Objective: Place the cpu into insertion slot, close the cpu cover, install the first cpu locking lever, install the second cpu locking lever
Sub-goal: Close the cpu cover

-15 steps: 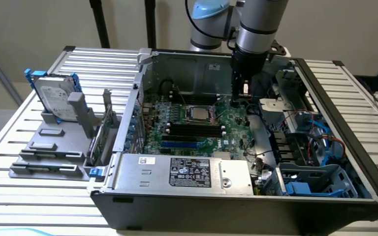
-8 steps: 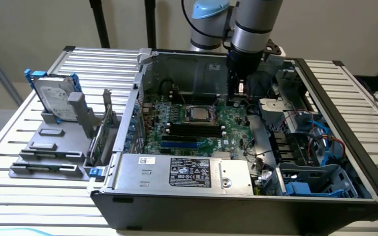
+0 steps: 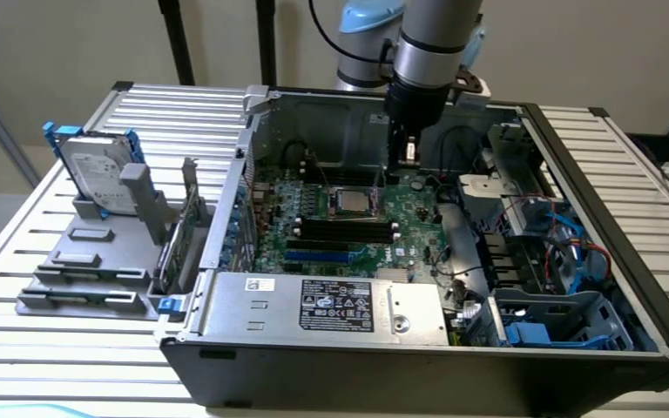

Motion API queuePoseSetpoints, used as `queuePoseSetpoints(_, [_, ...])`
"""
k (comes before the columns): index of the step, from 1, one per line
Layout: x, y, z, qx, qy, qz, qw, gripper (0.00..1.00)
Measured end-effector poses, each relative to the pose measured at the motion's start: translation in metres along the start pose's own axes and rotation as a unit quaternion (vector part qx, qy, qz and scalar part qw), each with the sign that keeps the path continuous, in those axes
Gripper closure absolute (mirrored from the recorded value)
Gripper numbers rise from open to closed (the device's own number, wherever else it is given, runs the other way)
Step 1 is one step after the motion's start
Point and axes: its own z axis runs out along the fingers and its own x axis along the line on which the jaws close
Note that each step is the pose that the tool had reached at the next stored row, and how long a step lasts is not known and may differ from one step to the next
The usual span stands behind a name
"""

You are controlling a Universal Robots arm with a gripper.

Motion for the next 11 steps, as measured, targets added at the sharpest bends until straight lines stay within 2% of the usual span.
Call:
queuePoseSetpoints(8, [0.0,-0.0275,0.0006,0.0041,0.0016,0.0,1.0,0.89])
queuePoseSetpoints(11, [-0.001,-0.0392,0.0011,0.0046,0.0024,0.0,1.0,0.89])
